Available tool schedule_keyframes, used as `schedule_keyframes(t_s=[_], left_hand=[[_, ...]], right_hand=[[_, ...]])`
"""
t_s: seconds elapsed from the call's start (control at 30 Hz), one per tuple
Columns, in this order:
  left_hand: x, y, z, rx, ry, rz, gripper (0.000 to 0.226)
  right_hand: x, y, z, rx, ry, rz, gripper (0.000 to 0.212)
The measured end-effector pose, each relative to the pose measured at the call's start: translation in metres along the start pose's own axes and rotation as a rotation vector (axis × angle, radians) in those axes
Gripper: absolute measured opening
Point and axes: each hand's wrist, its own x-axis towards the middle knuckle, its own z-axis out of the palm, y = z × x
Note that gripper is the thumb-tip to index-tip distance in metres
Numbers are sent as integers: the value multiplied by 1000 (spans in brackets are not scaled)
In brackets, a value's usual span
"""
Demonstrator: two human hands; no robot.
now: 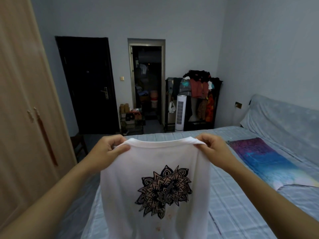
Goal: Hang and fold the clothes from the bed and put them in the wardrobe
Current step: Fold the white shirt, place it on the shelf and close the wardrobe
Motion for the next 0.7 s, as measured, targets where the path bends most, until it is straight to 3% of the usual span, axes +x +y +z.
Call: schedule_keyframes(t_s=[0.07,0.23,0.4,0.7], left_hand=[[8,-3,7,0,-4,-106,17],[54,-15,37,167,248,-457,24],[40,16,79,152,395,-367,27],[12,43,105,92,399,-276,13]], right_hand=[[9,3,9,-15,-15,109,19],[48,0,58,-99,76,498,34],[30,-26,100,-11,126,424,34],[0,-61,123,317,118,302,22]])
